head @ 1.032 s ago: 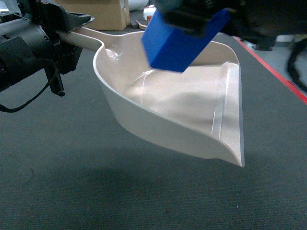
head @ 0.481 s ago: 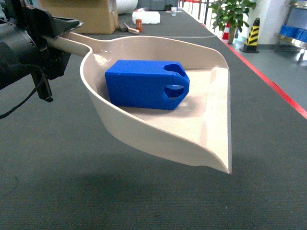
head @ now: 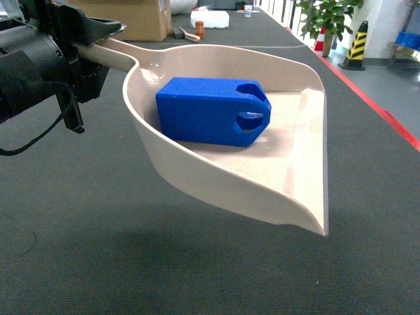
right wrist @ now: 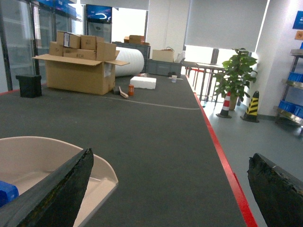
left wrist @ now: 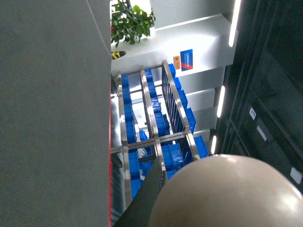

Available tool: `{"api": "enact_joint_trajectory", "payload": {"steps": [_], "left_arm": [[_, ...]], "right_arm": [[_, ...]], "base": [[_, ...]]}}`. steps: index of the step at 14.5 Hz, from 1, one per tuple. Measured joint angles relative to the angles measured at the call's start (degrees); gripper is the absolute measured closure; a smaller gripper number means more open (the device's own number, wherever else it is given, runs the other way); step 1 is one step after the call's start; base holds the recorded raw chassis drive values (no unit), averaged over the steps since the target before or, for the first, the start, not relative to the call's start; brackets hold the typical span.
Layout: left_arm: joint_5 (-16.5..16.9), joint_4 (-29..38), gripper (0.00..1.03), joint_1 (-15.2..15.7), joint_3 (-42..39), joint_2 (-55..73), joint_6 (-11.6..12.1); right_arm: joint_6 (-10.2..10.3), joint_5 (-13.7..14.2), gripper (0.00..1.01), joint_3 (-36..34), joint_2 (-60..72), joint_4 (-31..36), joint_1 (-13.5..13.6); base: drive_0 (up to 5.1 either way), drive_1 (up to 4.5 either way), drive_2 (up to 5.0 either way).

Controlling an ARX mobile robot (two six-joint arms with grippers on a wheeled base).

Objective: Place part in tray to right shelf

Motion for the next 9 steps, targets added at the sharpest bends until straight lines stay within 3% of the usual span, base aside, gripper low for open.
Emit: {"api": "enact_joint_trajectory", "payload": {"steps": [9], "left_arm": [[0.04,0.11,0.91,0.11,-0.02,0.00,-0.02]], "right_arm": [[-0.17,-0.17,0.03,0.17,-0.13,0.15,0.31]], "base": [[5.0,-2.37,-2.4]]}}
